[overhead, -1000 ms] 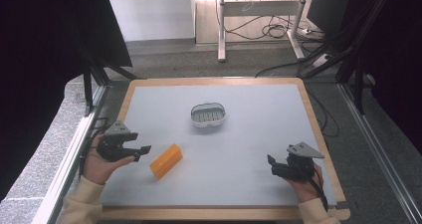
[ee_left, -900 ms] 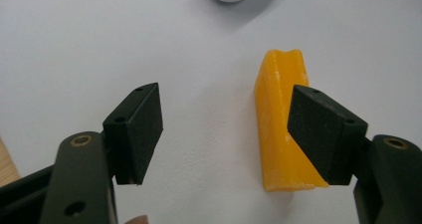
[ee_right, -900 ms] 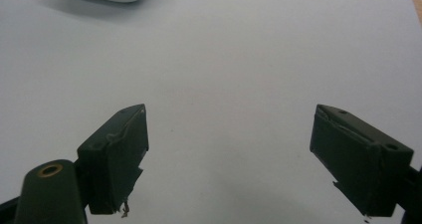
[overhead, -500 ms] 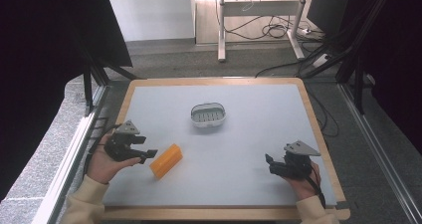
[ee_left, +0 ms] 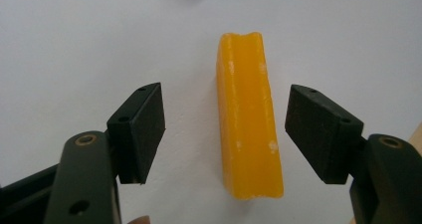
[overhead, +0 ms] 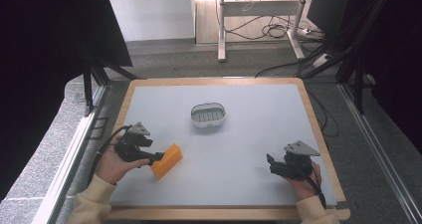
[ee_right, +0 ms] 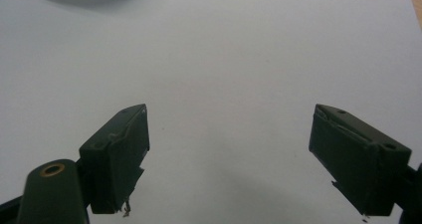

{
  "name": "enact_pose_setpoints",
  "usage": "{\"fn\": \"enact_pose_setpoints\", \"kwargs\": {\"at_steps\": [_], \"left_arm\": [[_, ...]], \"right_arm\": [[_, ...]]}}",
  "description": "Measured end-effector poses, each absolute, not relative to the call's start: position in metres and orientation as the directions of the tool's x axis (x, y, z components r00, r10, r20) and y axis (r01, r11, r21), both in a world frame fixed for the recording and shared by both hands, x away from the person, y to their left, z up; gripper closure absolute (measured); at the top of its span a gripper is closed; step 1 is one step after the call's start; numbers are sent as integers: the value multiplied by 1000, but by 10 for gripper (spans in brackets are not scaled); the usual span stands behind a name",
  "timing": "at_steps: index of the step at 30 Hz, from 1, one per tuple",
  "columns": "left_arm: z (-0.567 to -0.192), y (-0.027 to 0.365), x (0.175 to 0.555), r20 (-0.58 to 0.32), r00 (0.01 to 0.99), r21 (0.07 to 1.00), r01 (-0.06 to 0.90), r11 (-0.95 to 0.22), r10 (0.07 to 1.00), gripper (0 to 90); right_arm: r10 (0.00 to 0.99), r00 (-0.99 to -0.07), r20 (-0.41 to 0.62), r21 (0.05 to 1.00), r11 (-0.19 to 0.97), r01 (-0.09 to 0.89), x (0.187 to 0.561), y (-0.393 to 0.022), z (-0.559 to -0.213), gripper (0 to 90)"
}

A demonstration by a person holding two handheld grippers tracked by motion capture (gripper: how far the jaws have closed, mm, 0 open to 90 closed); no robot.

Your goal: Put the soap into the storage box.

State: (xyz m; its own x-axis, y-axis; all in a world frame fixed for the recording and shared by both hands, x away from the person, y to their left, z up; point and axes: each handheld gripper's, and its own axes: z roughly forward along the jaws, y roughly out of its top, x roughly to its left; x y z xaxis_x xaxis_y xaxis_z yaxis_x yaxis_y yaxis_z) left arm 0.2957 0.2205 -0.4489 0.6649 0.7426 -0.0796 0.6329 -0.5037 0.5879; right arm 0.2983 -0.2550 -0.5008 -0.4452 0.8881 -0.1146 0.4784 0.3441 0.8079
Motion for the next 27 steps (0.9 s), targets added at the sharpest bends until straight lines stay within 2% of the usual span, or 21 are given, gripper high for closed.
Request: {"fn": "enact_pose_setpoints", "kwargs": {"at_steps": [8, 11, 20, 27], "left_arm": [[-462, 203, 299, -49, 670, 534, 644, -547, 741, 322], [-469, 190, 300, 1, 668, 489, 649, -583, 744, 336], [-478, 180, 306, -3, 665, 466, 662, -587, 747, 363], [-491, 170, 308, 22, 669, 432, 664, -610, 743, 429]], "right_arm": [[889, -442, -121, 806, 348, 479, 299, -255, -501, 165], [889, -441, -121, 805, 348, 481, 299, -255, -501, 165], [885, -454, -108, 800, 348, 488, 300, -255, -502, 165], [885, -452, -110, 792, 352, 498, 301, -254, -503, 165]]}}
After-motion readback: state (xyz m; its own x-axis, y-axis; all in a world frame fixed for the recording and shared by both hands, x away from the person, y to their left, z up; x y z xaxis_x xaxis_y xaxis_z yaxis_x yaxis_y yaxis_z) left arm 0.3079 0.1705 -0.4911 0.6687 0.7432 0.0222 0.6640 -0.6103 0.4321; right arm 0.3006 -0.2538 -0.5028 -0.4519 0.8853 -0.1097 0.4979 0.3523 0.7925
